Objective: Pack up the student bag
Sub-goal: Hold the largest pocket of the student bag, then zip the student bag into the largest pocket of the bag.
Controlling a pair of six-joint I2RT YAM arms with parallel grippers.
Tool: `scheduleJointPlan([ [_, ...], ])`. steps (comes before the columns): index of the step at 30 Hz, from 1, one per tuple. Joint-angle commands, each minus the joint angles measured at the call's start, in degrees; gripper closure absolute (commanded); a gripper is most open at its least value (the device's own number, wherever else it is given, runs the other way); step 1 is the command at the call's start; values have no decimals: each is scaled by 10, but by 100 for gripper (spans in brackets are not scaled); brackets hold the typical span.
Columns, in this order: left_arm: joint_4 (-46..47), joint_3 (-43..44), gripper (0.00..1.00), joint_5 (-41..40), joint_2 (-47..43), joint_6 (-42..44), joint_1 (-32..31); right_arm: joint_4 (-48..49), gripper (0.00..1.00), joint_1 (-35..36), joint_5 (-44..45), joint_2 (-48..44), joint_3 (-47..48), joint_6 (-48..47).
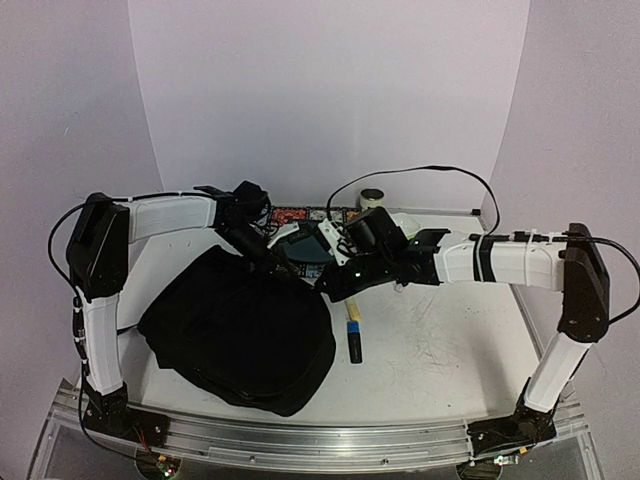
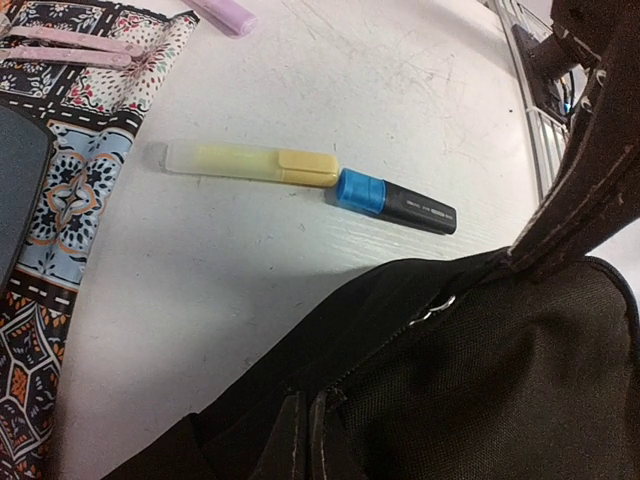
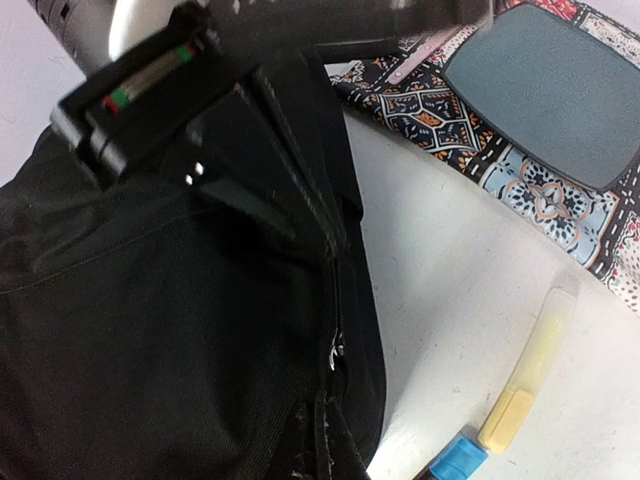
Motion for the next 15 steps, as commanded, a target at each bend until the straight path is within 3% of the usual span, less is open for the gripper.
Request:
scheduleJointPlan([
  [1,15,54,100,-26,-12,-43,19,-8,100,2,-27,-57,-18,8],
  [15,31,63,100,-180,-14,-183,42,-53,100,19,-104,-113,-70,16],
])
